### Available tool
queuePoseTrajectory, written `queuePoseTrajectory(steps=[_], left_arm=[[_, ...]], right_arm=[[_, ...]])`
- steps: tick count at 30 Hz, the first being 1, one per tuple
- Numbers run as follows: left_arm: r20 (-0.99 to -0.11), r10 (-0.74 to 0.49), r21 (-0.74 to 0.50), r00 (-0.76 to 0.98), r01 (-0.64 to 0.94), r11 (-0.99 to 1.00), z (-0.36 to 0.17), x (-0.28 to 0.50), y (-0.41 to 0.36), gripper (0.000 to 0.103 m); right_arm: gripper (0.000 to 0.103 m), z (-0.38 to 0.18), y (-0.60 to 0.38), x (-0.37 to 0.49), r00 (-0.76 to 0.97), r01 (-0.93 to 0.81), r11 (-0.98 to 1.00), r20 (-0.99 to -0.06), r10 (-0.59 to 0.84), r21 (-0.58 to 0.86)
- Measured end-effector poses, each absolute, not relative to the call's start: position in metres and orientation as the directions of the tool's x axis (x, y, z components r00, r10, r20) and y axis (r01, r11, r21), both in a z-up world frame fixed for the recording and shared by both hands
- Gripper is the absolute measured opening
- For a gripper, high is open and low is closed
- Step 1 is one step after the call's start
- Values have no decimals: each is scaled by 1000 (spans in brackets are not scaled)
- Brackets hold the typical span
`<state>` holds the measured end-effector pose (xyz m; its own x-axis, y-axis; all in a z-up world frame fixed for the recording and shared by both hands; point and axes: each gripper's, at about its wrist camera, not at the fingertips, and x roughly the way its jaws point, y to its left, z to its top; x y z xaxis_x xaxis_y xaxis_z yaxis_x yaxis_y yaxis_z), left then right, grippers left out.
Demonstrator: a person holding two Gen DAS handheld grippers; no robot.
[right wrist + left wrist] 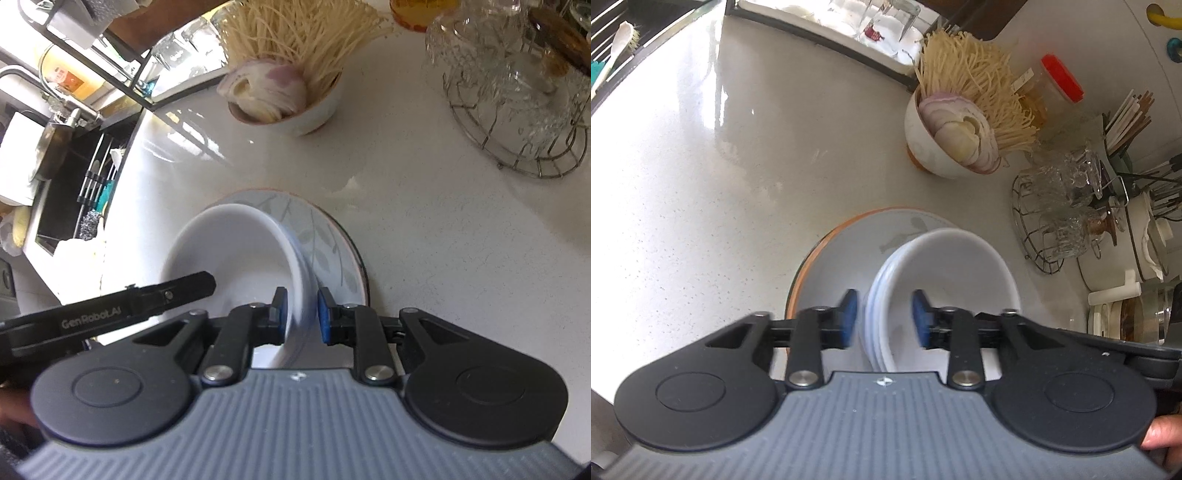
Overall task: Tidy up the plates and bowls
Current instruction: 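Lower the bowl stack onto the leaf plate and open both grippers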
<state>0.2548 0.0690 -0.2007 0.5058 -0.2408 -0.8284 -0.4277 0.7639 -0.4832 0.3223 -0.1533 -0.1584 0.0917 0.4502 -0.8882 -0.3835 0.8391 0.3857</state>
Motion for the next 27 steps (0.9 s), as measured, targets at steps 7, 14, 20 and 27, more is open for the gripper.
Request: queuePoseTrajectory(steps=[7,14,20,27], left_arm=[[-808,-203,-470,553,-398,788,-180,246,74,44],[-787,-199,-442,584,-310,842,-151,242,84,44],[-775,-247,-427,581,-195,883,-130,249,84,44],[-743,-263,-398,616,-91,913,-99,238,80,44]], right_arm=[[46,-141,-154,320,167,-388,848,-877,451,362],[45,-110,-155,322,289,-372,860,-836,466,351],[45,-92,-154,303,374,-303,883,-807,457,359],[45,-67,-159,274,463,-279,890,-761,455,361]])
